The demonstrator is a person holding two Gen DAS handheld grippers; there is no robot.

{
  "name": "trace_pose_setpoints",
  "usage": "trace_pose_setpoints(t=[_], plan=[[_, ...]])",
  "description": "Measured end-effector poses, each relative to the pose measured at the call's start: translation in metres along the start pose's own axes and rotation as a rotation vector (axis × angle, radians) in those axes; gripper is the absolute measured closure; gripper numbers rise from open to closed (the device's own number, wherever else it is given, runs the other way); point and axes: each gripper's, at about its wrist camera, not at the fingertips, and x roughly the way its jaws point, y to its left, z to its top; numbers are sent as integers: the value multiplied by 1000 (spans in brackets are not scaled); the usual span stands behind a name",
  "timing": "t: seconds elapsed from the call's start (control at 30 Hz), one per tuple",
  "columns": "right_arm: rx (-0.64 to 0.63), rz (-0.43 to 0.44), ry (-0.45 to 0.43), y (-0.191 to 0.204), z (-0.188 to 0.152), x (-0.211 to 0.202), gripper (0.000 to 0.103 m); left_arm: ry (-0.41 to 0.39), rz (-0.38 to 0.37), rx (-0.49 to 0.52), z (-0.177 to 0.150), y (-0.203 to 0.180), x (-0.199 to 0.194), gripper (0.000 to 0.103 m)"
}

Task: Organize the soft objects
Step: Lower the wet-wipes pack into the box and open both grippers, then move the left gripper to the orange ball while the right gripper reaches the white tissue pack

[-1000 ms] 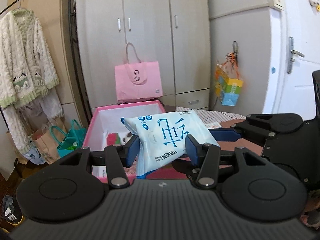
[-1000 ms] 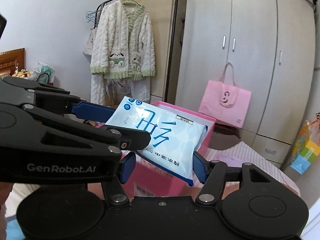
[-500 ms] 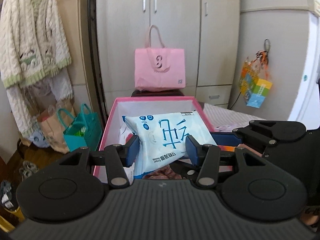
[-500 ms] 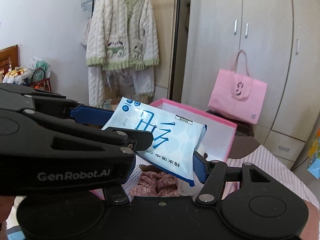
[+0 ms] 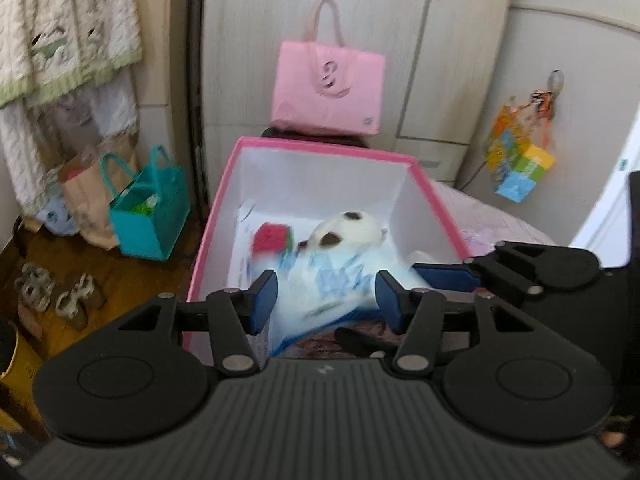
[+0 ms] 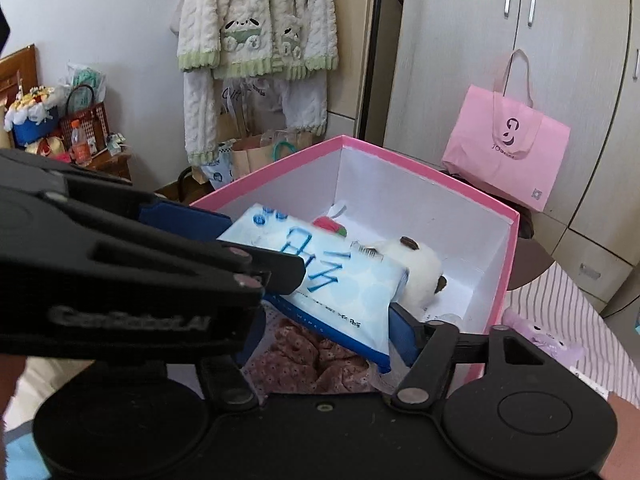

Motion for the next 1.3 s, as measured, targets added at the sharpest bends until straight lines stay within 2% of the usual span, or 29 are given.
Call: trace_pose_setpoints(t=[0.07, 0.13, 0.47, 0.6, 0.73, 0.93, 1.07, 1.3], plan=[[-27, -13, -18, 1, -5, -9, 22, -28, -4, 24, -3, -6, -13, 46], [-44, -15, -46, -1, -10, -25, 21, -62, -9, 53, -4, -12, -27, 42], [20, 28, -220, -28, -41, -120, 20, -209, -84, 138, -11, -40, -98, 41], [66, 10, -240, -50, -61, -148, 20, -243, -154, 175, -18, -56, -108, 40], [92, -61, -239, -72, -82, -165, 20, -217, -221, 207, -20, -80, -95, 40], [164, -170, -231, -117, -112, -170, 20, -152, -257, 248, -31, -125, -60, 40], [219, -200, -226, -148, -128, -167, 20, -123, -227, 240, -38, -145, -38, 40], [236, -168, -196, -197, -140, -147, 20, -109, -139, 238, -47, -180, -2, 40]])
